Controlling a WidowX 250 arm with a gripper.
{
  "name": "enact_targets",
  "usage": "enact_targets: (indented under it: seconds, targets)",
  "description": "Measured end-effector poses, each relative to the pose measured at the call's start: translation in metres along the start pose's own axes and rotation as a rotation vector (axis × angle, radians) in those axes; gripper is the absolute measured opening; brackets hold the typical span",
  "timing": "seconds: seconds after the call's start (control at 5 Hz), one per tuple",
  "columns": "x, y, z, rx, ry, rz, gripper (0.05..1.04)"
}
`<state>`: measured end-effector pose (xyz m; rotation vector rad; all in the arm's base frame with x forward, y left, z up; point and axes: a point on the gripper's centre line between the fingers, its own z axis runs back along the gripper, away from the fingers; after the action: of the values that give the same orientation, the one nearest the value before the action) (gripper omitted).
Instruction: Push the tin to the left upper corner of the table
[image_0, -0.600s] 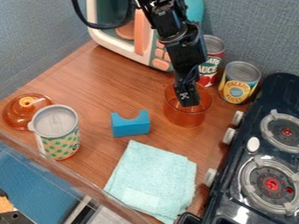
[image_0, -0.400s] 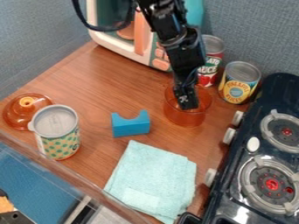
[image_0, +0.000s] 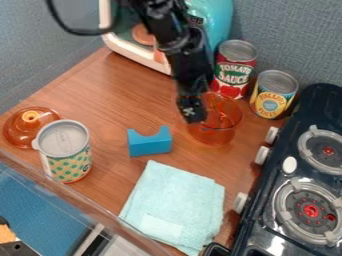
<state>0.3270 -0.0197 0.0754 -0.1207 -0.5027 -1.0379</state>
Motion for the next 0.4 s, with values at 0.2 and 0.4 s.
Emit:
enact_targets:
  seconds: [0.2,0.4]
  targets:
    - [-0.023,-0.014,0.023,0.069,0.029,0.038,1.001]
    - [-0.047,-0.043,0.045,0.161,0.085,0.16,1.001]
